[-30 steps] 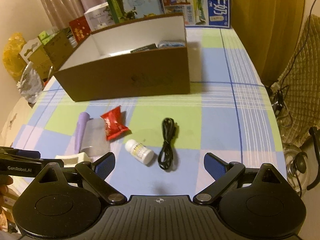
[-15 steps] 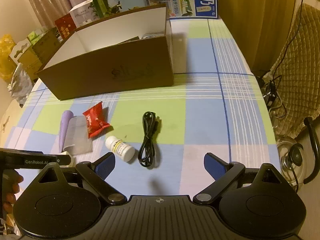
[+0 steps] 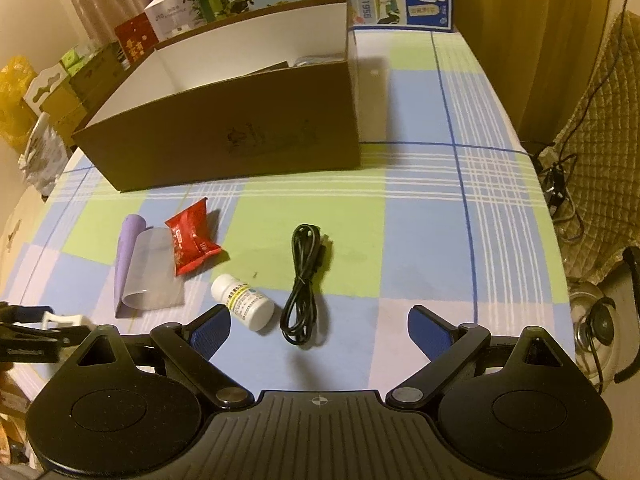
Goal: Organize objects
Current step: 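Grasp the cream plastic holder with the left tool while the right tool grasps the black cable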
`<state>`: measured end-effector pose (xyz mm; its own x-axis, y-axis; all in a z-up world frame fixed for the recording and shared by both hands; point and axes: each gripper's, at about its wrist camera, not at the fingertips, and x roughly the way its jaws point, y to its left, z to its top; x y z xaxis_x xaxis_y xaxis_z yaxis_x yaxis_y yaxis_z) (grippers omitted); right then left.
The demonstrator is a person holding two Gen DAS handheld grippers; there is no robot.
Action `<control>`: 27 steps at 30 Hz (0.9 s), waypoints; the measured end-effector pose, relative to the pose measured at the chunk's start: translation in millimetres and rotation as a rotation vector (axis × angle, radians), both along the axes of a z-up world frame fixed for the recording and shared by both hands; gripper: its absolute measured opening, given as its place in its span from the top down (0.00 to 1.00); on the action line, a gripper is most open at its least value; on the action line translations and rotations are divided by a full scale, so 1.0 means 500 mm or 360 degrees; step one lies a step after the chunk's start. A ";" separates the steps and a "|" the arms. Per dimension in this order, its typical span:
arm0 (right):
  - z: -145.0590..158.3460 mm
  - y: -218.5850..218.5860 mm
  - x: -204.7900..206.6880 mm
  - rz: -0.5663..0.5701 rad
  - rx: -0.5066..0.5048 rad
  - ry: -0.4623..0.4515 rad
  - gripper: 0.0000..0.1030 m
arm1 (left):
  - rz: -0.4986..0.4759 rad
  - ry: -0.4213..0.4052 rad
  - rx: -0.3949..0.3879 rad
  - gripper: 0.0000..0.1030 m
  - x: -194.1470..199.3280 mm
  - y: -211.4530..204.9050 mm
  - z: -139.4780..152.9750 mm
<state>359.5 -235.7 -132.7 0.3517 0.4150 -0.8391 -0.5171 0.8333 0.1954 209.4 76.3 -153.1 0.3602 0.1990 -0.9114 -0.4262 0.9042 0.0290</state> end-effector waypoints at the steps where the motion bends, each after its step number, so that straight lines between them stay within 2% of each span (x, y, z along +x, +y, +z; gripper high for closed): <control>1: -0.001 0.003 0.001 0.0004 -0.0002 0.0004 0.10 | 0.0039 0.0007 -0.0005 0.15 -0.007 0.009 0.001; 5: -0.005 0.018 0.003 0.0028 -0.0010 0.0011 0.10 | 0.0194 0.0045 -0.0063 0.12 -0.020 0.026 -0.001; 10: -0.004 0.029 0.006 0.0044 -0.0012 0.0008 0.10 | 0.0330 0.0098 -0.0078 0.13 -0.013 0.026 -0.006; 12: -0.006 0.031 0.007 0.0044 -0.0018 0.0009 0.10 | 0.0315 0.0103 -0.0063 0.17 -0.011 0.025 -0.010; 19: -0.014 0.033 0.012 0.0023 -0.0032 0.0012 0.10 | 0.0231 0.0100 -0.0025 0.17 -0.003 0.029 -0.014; 25: -0.024 0.044 0.021 0.0022 -0.0031 -0.0017 0.11 | 0.0192 0.0066 0.0086 0.17 0.008 0.050 0.003; 27: -0.029 0.053 0.025 0.0053 -0.0040 -0.0046 0.20 | 0.0200 0.0048 0.0093 0.17 0.010 0.064 0.012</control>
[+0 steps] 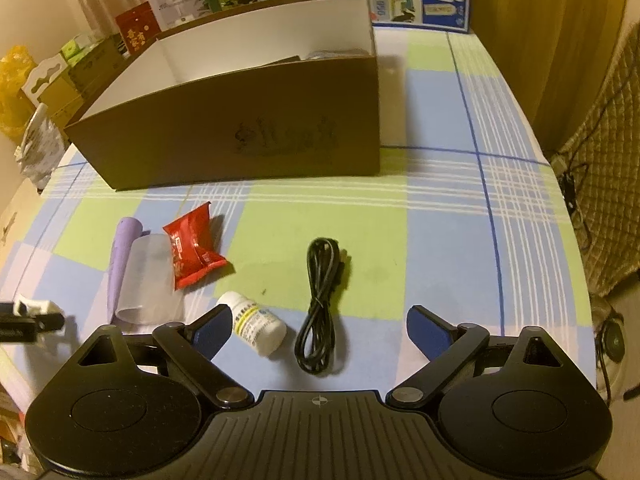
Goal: Organize objects
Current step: 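Grasp the cream plastic holder with the left tool while the right tool grasps the black cable, then carry the holder and cable into the brown box and open both tools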
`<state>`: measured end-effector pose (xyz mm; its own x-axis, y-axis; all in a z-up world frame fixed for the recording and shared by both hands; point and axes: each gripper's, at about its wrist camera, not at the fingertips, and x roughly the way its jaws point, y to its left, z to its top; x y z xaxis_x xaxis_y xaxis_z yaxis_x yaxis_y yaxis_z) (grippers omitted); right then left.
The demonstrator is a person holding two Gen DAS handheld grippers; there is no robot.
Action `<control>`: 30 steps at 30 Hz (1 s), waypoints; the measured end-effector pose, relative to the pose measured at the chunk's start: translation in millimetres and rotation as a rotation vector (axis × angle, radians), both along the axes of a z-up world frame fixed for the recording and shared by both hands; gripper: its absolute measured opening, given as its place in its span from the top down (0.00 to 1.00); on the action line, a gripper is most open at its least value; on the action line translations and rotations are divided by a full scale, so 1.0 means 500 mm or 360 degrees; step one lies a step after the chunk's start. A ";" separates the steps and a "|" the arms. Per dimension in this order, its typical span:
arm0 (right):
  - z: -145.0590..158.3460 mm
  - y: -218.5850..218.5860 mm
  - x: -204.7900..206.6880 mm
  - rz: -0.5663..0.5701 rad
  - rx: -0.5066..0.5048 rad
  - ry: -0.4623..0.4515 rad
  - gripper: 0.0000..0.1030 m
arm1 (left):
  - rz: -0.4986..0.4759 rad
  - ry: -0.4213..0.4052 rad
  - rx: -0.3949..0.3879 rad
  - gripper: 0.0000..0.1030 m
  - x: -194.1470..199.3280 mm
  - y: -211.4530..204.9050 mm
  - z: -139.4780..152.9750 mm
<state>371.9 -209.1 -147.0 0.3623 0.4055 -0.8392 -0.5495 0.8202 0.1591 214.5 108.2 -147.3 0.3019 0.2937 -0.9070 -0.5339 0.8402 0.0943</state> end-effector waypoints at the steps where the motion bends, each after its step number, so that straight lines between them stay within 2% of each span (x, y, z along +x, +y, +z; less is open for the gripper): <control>1: -0.003 0.006 0.003 0.0014 -0.0015 -0.0006 0.27 | 0.0002 -0.0007 0.0003 0.17 0.001 0.006 0.004; 3: -0.011 0.012 0.010 0.0019 -0.0021 -0.0010 0.36 | 0.0003 -0.0021 0.0012 0.17 0.003 0.015 0.014; 5: -0.019 0.018 0.020 0.0022 -0.0021 -0.0008 0.49 | 0.0006 -0.0032 0.0024 0.17 0.005 0.023 0.022; 9: -0.041 0.029 0.036 0.0015 -0.0045 -0.0010 0.59 | 0.0012 -0.0049 0.0032 0.17 0.006 0.035 0.033; 14: -0.066 0.043 0.041 0.0008 -0.0090 -0.0040 0.76 | 0.0006 -0.0066 0.0035 0.17 0.010 0.041 0.041; 16: -0.068 0.052 0.037 0.0025 -0.0128 -0.0091 0.80 | 0.0002 -0.0074 0.0037 0.17 0.012 0.043 0.044; 20: -0.069 0.060 0.032 0.0045 -0.0149 -0.0134 0.81 | -0.0014 -0.0090 0.0042 0.17 0.015 0.045 0.050; 30: -0.064 0.060 0.025 0.0058 -0.0142 -0.0160 0.83 | -0.0039 -0.0121 0.0065 0.17 0.018 0.050 0.067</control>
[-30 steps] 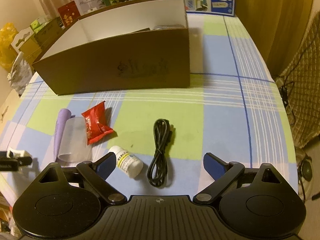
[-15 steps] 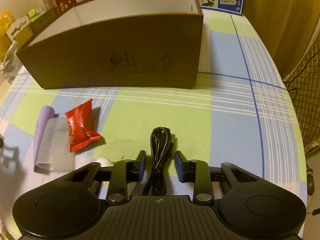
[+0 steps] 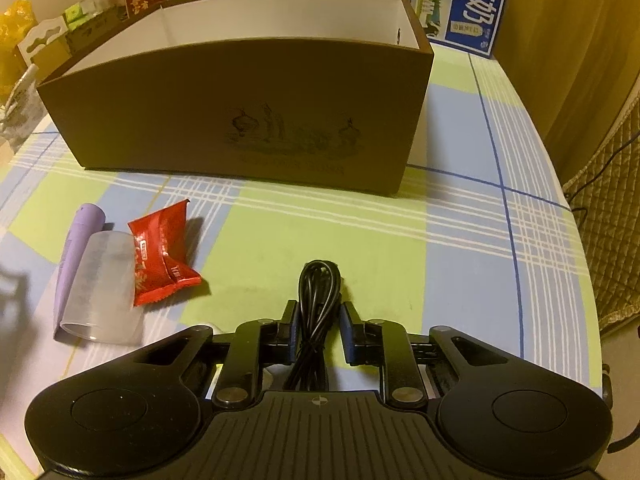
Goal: Organize objects
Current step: 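Carry the holder and cable into the brown box and open both tools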
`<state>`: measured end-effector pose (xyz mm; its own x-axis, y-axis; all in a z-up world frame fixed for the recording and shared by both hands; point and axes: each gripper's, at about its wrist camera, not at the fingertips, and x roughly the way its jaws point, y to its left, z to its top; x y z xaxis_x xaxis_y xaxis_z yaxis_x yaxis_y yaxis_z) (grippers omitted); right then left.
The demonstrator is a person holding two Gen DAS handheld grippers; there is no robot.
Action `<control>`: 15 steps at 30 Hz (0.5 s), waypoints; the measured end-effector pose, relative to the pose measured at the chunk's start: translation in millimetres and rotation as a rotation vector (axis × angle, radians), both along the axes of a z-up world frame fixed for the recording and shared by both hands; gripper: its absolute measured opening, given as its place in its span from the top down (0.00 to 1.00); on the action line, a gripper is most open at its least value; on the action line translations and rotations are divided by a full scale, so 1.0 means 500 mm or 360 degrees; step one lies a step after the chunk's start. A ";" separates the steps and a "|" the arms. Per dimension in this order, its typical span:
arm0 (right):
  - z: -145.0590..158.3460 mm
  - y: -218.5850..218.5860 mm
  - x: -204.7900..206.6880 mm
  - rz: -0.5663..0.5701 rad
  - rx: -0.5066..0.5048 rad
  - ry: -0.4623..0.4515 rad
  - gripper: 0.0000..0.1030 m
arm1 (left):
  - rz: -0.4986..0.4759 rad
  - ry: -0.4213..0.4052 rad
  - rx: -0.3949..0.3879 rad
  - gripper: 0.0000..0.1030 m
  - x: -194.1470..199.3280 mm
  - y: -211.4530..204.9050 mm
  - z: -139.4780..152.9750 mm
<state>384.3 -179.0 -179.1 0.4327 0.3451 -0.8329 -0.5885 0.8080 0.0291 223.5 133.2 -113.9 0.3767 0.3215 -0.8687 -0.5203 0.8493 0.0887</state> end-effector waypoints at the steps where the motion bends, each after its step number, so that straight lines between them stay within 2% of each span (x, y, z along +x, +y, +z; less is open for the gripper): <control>1: 0.003 -0.001 -0.001 -0.0004 0.0007 -0.0006 0.83 | -0.0002 -0.0003 0.0003 0.17 -0.001 0.000 0.002; 15: 0.106 -0.034 -0.019 -0.0063 0.0306 -0.0152 0.83 | -0.0128 -0.0129 0.0080 0.17 0.019 -0.018 0.068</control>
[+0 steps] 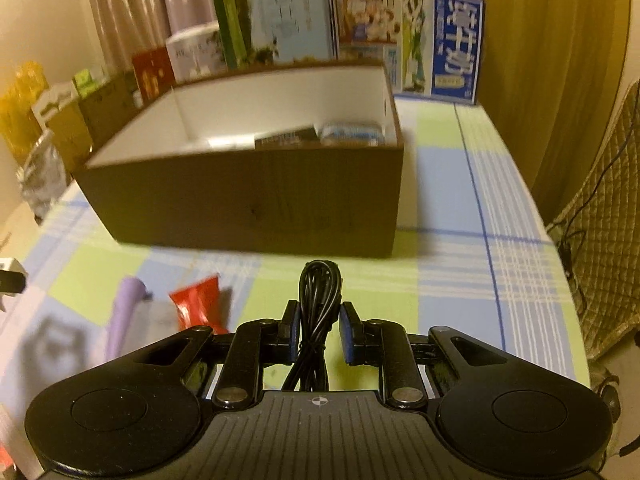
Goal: Organize objects
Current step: 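Carry the holder and cable into the brown box and open both tools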
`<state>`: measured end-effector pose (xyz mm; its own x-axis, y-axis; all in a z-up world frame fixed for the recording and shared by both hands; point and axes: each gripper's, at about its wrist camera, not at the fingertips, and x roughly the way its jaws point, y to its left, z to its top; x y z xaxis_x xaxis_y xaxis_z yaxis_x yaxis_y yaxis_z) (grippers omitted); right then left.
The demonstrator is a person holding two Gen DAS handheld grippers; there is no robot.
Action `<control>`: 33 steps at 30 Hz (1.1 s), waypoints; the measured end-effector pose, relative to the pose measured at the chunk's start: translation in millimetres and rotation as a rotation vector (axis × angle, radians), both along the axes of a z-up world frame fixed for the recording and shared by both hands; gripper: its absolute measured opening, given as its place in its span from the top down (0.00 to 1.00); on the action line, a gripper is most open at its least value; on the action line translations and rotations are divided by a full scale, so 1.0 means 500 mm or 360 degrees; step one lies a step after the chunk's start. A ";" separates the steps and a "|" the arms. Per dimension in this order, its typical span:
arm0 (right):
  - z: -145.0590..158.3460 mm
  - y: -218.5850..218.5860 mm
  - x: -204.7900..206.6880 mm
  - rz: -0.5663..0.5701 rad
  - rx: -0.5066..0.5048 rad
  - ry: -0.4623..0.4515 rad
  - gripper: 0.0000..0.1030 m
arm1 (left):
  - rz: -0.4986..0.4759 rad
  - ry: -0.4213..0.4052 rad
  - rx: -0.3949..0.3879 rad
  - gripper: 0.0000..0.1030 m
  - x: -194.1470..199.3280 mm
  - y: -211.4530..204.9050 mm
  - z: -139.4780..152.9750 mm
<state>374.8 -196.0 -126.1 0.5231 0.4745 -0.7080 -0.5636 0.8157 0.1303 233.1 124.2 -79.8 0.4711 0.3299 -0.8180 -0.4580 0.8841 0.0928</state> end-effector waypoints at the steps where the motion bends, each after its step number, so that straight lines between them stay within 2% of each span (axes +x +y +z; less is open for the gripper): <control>1: 0.009 -0.001 -0.001 -0.0001 0.0026 -0.0005 0.83 | -0.0014 -0.0013 0.0006 0.17 0.005 -0.003 0.006; 12: 0.098 0.044 0.018 0.0079 0.0223 -0.0041 0.83 | -0.0181 -0.0144 0.0073 0.17 0.091 -0.024 0.063; 22: 0.152 0.127 0.080 0.0165 0.0345 -0.0058 0.83 | -0.0300 -0.0220 0.0110 0.17 0.197 -0.020 0.094; 33: 0.146 0.222 0.204 0.0167 0.0419 0.0077 0.83 | -0.0406 -0.0232 0.0122 0.17 0.352 0.018 0.097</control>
